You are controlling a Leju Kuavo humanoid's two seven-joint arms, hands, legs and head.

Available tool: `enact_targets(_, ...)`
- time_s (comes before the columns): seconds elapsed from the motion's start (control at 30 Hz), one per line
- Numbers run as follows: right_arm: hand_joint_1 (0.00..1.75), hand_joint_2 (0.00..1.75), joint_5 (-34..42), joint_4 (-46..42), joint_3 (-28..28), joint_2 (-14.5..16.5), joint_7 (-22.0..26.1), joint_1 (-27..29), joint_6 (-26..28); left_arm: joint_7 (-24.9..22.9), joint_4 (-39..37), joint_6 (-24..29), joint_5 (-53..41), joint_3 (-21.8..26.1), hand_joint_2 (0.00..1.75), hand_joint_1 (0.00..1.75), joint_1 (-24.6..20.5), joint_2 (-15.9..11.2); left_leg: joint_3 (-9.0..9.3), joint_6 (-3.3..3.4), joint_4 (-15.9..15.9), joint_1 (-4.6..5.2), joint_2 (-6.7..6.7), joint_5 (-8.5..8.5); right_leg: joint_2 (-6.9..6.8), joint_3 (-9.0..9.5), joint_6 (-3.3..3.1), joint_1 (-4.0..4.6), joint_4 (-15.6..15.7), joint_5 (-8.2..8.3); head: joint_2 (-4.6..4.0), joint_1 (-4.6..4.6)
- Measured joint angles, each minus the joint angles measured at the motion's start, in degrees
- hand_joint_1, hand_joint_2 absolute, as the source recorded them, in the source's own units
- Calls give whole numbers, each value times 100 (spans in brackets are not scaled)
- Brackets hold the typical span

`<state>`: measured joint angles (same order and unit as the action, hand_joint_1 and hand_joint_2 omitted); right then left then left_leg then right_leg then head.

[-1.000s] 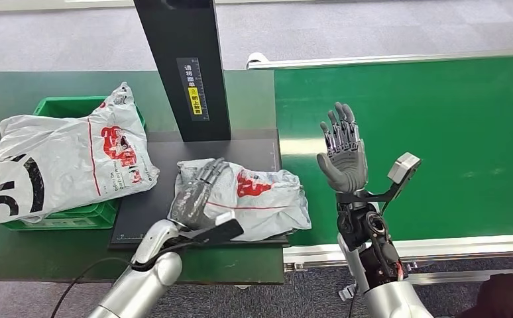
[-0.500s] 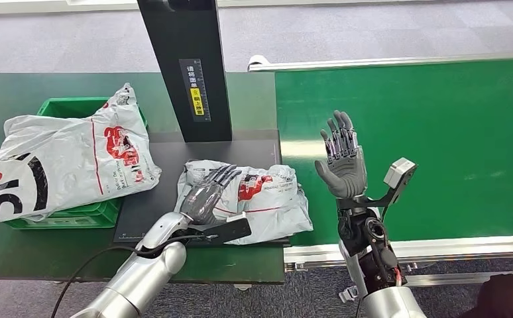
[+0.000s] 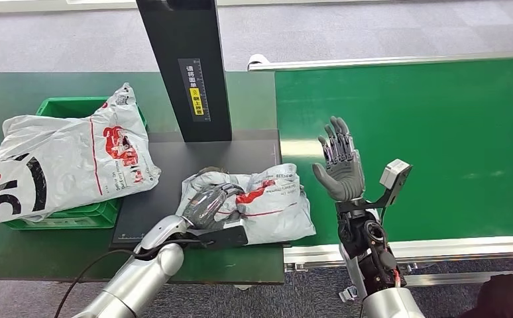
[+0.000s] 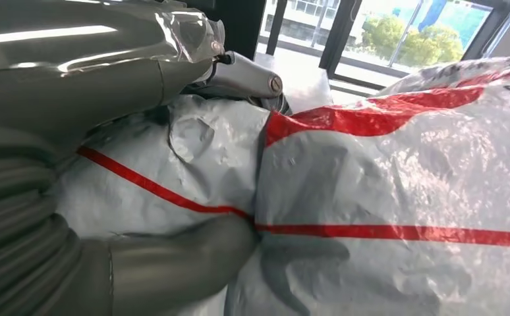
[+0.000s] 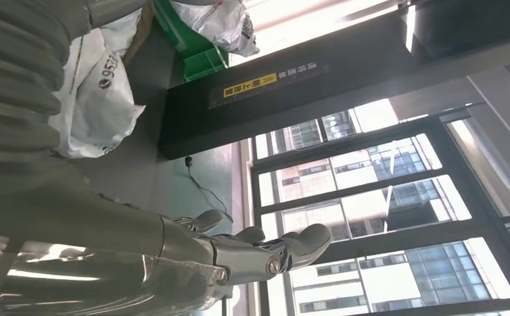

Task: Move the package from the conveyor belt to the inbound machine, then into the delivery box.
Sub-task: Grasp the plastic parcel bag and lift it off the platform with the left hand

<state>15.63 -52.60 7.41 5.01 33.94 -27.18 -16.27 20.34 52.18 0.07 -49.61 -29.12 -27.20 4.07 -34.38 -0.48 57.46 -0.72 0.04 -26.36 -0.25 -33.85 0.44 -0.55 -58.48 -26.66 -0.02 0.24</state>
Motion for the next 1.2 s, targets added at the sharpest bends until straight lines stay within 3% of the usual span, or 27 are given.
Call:
enact_targets(0.13,0,175,39,45,0,0,-5,2,-54,37,49,48,49,-41,175,150,3,-36,0,0,0,0,0,0,1,0,0,0,0,0,0,0)
enact_targets(0.27,0,175,226,85,-7,11,-33,11,-258,3,58,135,49,-69,175,174,5,-70,1,0,0,0,0,0,1,0,0,0,0,0,-1,0)
enact_targets(0.47,0,175,272,118,-39,31,-32,19,-322,19,61,411,69,-71,175,175,37,-97,0,0,0,0,3,0,2,-3,0,1,0,0,0,0)
enact_targets(0.53,0,175,279,131,-46,31,-32,21,-313,153,113,696,167,-65,175,175,96,-107,-1,-1,0,0,5,0,4,-6,0,1,-1,0,0,0)
enact_targets(0.6,0,175,305,134,-56,31,-35,39,-291,444,315,1377,400,-2,175,175,239,-115,-6,-1,0,-1,9,-1,7,-13,-1,1,-1,0,0,1)
enact_targets(0.7,0,175,386,123,-69,31,-76,117,-212,985,1033,2890,851,287,175,175,512,-119,-19,-1,0,-1,8,-1,8,-26,-1,2,-2,0,0,1)
enact_targets(0.8,0,175,483,117,-70,32,-96,175,-138,1337,1922,3692,931,643,175,175,719,-125,-28,-1,0,-1,6,-1,8,-33,0,2,-2,-1,-1,1)
enact_targets(1.0,0,175,628,114,-70,26,-19,277,-79,1859,3032,3781,922,1341,175,175,999,-38,-30,-1,0,-1,6,-2,7,-35,0,2,0,-1,1,1)
enact_targets(1.2,0,175,726,-9,-69,4,16,412,43,1914,3478,3781,-256,2189,175,175,857,208,-28,-1,1,-1,8,-1,7,-36,0,2,0,0,-1,1)
